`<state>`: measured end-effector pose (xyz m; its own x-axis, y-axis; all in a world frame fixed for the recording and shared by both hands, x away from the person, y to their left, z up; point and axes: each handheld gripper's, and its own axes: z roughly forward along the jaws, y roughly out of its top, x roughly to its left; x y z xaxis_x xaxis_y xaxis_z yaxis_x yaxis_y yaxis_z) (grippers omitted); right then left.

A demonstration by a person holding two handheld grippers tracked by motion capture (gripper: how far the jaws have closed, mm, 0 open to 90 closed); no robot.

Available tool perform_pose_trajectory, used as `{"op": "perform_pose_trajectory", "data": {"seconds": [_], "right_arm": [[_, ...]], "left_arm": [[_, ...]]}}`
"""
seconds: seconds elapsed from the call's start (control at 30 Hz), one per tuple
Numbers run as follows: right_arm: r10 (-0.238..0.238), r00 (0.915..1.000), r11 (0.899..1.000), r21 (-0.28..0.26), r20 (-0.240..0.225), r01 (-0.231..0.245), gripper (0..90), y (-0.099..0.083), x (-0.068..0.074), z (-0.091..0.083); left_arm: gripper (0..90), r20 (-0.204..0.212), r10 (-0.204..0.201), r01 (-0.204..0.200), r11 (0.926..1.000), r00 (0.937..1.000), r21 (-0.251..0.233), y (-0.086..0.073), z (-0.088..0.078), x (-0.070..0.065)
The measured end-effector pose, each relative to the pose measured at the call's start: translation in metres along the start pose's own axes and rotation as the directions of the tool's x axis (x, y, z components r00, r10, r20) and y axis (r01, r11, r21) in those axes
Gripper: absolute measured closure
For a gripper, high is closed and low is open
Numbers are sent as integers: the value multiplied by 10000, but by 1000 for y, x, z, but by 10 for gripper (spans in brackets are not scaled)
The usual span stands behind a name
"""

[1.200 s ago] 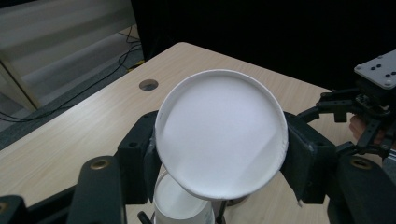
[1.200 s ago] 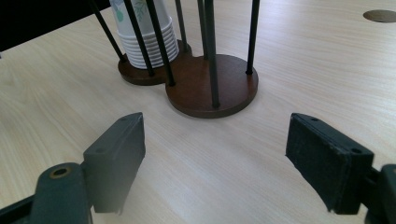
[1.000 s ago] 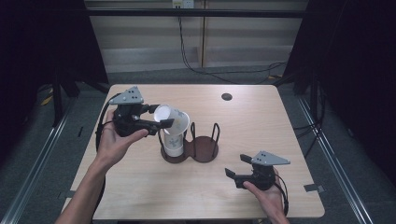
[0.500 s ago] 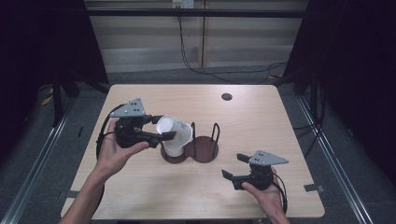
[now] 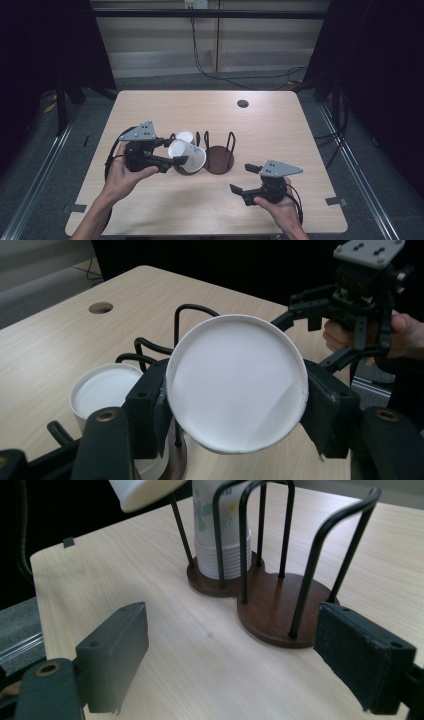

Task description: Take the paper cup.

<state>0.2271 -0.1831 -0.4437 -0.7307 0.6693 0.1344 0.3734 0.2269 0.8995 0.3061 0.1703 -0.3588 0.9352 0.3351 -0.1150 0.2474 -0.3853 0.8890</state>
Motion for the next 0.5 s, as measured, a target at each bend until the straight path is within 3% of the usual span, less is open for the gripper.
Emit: {"op": "perform_pose_trajectory", "data": {"seconds": [0.2,0.5], "right_arm": [[-295,9985,9990,-354,-454,279,178,17,7,7],[-680,9913,9972,-387,-1124,640,162,18,20,21]], "left_arm": [[369,190,-149,149,9999,9997,-11,-13,2,-2],[368,558,-61,48,9997,9984,240,-23,7,-9]]}}
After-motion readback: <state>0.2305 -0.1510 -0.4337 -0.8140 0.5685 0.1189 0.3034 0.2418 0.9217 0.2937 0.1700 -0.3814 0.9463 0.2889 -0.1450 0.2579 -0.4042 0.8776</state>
